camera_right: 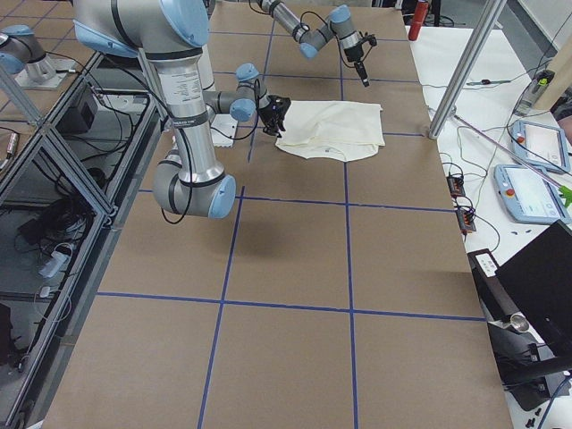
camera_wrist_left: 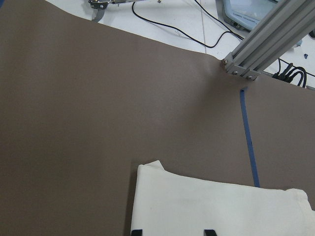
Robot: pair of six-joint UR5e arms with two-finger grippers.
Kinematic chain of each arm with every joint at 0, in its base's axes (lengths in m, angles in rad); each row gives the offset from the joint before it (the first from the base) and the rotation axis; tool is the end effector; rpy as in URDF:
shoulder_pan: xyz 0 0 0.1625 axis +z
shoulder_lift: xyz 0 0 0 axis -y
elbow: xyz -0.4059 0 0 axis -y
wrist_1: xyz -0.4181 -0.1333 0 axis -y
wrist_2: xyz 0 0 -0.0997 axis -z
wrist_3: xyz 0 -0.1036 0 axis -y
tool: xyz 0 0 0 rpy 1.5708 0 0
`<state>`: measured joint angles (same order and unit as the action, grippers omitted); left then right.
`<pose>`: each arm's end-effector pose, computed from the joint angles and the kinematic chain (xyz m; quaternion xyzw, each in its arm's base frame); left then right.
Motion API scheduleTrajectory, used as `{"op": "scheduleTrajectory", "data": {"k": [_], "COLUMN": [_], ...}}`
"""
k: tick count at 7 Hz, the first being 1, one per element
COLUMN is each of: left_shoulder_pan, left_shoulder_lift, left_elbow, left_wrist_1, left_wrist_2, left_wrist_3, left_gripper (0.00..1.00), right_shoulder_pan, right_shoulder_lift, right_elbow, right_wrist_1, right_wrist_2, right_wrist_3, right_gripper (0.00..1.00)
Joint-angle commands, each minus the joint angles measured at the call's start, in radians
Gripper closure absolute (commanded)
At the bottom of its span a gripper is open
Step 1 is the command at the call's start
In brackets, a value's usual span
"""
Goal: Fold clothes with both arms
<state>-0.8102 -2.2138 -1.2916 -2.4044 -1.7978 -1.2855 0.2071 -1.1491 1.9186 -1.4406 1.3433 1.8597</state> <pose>0.4473 -0.6296 0.2826 0.2117 0.5267 -0.1513 0.8092 -0.5623 -0.2782 0.2266 0.0845 -0.4358 0.2675 0.8552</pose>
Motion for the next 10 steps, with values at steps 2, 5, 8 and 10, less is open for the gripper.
{"op": "scheduleTrajectory", "data": {"k": [2,5,8,10], "left_shoulder_pan": [0.000,0.000,0.000,0.000], "left_shoulder_lift": [0.002,0.006,0.006,0.005], "left_elbow": [0.000,0.000,0.000,0.000], "left_wrist_1": [-0.001,-0.001,-0.001,-0.001], "left_wrist_2": [0.002,0.002,0.002,0.003], "left_wrist_3": [0.000,0.000,-0.002,-0.002], "left_gripper": [0.49,0.49,0.48,0.48], "right_shoulder_pan": [-0.002,0.000,0.002,0.002], "right_shoulder_lift": [-0.009,-0.006,0.008,0.009], "right_elbow": [-0.009,-0.030,-0.079,-0.079], "right_wrist_1": [0.005,0.005,0.006,0.008], "right_wrist_2": [0.004,0.005,0.007,0.008], "right_wrist_3": [0.182,0.298,0.328,0.331], "right_gripper": [0.32,0.27,0.27,0.37]}}
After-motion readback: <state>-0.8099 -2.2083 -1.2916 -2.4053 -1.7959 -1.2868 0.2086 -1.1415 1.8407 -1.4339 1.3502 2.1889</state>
